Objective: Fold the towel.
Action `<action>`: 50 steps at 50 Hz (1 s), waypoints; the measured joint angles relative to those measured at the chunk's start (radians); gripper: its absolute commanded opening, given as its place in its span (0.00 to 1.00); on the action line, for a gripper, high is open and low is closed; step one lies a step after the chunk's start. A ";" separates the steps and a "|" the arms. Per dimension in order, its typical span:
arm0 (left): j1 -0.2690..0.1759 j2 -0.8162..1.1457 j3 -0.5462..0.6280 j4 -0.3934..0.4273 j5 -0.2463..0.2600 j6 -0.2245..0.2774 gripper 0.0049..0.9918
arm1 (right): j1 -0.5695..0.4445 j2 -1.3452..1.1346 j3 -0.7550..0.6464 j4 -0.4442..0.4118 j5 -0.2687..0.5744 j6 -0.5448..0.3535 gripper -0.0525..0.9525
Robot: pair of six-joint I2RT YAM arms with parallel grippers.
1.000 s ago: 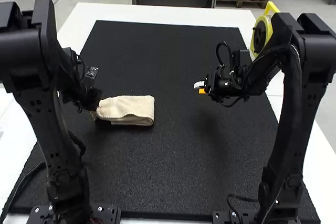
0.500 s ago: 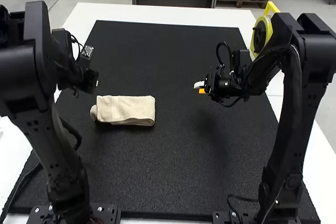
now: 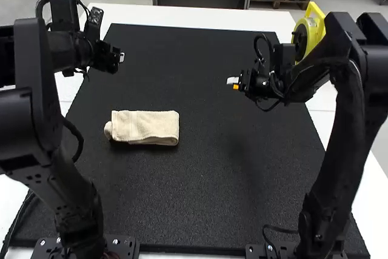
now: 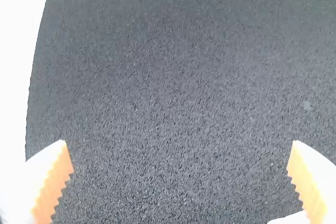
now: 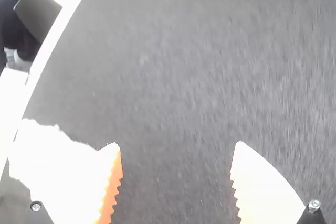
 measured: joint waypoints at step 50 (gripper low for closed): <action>-0.182 -0.465 -0.479 0.495 -0.484 -0.072 0.98 | -0.183 -0.566 -0.314 0.144 0.240 -0.028 0.96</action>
